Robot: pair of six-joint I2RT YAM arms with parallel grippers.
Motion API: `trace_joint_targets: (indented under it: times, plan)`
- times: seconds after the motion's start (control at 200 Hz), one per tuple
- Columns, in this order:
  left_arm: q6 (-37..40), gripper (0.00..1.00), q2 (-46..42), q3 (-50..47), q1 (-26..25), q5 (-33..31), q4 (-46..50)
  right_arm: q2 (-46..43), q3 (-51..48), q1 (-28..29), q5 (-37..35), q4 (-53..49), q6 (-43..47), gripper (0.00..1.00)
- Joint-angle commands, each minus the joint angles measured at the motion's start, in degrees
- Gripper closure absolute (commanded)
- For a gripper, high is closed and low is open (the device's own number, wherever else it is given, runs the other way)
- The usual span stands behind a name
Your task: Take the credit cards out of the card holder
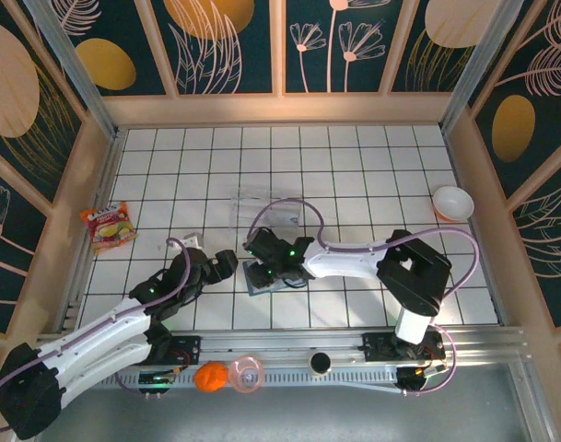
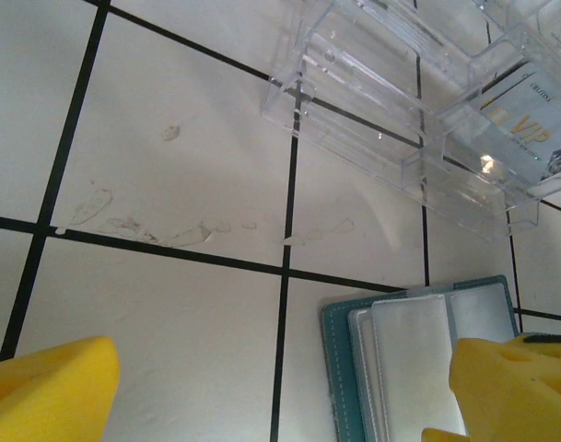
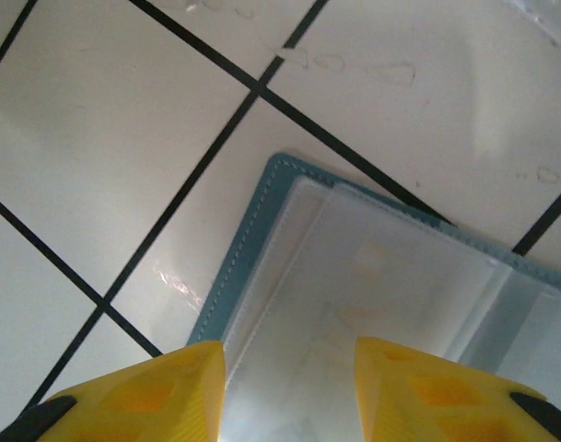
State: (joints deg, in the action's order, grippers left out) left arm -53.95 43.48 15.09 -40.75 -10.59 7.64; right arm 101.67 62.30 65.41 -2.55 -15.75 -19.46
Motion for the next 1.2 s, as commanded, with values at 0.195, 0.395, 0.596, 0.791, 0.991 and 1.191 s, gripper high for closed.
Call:
trace_joint_targets:
  times: [0.195,0.395,0.596,0.791,0.991,1.191]
  plan:
    - [-1.0,0.1,-0.5,-1.2,0.4,0.5,1.1,4.4,3.4,2.4,-7.4,-6.0,1.2,0.57]
    - [-0.7,0.12,0.2,-1.3,0.4,1.6,-0.2,6.8,4.0,2.8,-9.1,-7.0,0.8,0.67]
    - [1.4,0.21,3.9,-0.9,0.4,6.4,-4.7,4.4,1.7,1.2,-5.5,-2.2,-1.9,0.98]
    - [1.9,0.47,12.0,-0.4,0.3,14.3,-13.9,-0.8,-4.1,-0.8,-2.3,6.4,-7.0,1.0]
    - [1.9,0.78,18.8,0.4,-0.3,17.8,-20.3,-2.7,-7.5,-1.9,1.3,11.0,-9.4,1.0]
    - [2.0,0.93,25.4,1.8,-1.8,19.5,-25.0,-2.7,-8.7,-1.9,2.9,12.5,-10.6,1.0]
